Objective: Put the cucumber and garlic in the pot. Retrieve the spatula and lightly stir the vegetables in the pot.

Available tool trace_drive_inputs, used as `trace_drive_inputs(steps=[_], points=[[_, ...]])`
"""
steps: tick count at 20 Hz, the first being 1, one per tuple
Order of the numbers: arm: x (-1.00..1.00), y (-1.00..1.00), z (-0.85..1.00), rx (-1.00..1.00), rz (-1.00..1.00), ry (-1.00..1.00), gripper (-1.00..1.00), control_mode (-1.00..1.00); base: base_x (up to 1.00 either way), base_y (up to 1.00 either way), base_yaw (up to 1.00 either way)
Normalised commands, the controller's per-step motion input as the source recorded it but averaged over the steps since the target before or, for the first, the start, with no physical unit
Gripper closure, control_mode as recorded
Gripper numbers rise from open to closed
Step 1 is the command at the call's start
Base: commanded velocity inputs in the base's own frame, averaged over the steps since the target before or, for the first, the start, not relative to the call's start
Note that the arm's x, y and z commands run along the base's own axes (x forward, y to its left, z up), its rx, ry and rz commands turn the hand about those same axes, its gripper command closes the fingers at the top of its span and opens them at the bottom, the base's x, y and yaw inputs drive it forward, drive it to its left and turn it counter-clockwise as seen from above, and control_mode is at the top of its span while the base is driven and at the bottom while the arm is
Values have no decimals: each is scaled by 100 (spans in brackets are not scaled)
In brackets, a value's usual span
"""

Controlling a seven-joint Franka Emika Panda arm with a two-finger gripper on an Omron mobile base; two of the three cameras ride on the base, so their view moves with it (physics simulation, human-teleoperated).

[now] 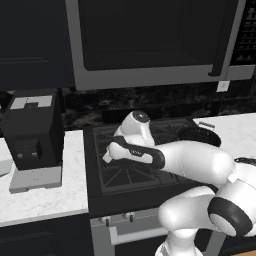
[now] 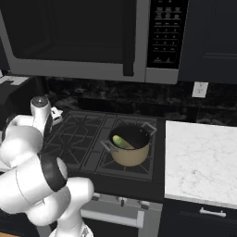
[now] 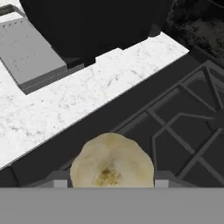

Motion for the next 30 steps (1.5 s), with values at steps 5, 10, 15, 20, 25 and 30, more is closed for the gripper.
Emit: trace_drive_inputs(steps=[5,10,15,20,25,30], points=[[-7,-64,84,-4,-17,14,100,-100,0,0,0],[0,-77,40,-10,-22,9,100,-100,0,0,0],[0,-99,-10,-1,-21,1,100,-100,0,0,0],[0,-100,-20,0,-18,0,100,-100,0,0,0],[0,-100,-8,0,-17,-1,100,-100,0,0,0],[7,-100,0,0,-20,0,100,-100,0,0,0]])
